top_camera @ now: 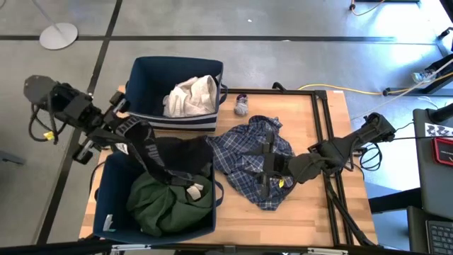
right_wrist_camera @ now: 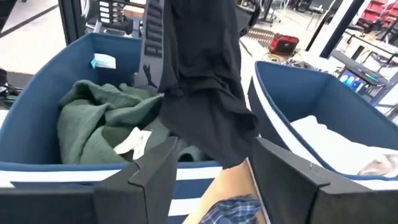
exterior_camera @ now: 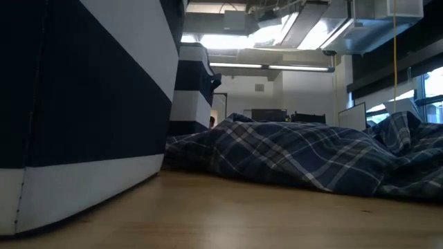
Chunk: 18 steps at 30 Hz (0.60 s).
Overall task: Sort clothes
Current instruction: Put the black boxer into the bottom blue laundry organizer
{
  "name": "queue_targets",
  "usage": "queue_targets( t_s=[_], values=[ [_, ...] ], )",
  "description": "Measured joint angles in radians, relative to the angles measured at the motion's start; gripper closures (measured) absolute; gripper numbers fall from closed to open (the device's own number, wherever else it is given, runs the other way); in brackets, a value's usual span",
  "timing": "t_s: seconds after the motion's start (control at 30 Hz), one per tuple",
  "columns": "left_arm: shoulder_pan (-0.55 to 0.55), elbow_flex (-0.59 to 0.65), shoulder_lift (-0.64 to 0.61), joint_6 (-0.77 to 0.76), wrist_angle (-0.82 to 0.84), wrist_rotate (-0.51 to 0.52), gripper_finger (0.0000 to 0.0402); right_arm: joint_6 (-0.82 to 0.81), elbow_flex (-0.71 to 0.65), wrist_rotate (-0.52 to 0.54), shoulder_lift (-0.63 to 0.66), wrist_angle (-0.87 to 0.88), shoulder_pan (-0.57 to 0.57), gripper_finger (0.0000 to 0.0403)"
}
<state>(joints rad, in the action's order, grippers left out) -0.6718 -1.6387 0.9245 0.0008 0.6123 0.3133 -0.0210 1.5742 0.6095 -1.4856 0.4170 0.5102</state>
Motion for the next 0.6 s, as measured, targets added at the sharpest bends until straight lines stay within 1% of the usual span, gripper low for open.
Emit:
queue_targets(
  t_s=[0.17, 0.33, 0.4, 0.47, 0.6],
  values=[
    [-0.027, -0.047, 0.002, -0.143, 0.251, 0.015, 0.0391, -0.026, 0.000, -0.004, -0.019, 0.011, 0.000, 0.0193],
    [-0.057, -0.049, 0.006, -0.313, 0.502, 0.008, 0.0382, -0.029, 0.000, -0.019, -0.049, 0.004, 0.000, 0.0193],
    [-0.068, -0.020, 0.013, -0.387, 0.559, 0.016, 0.0378, -0.029, 0.000, -0.019, -0.061, 0.005, 0.000, 0.0193],
    [-0.075, 0.034, 0.022, -0.448, 0.578, 0.033, 0.0378, -0.029, 0.000, -0.018, -0.076, 0.001, 0.000, 0.0193],
    [-0.094, 0.186, 0.037, -0.540, 0.580, 0.039, 0.0384, -0.030, 0.000, -0.018, -0.102, 0.003, 0.000, 0.0193]
  ],
)
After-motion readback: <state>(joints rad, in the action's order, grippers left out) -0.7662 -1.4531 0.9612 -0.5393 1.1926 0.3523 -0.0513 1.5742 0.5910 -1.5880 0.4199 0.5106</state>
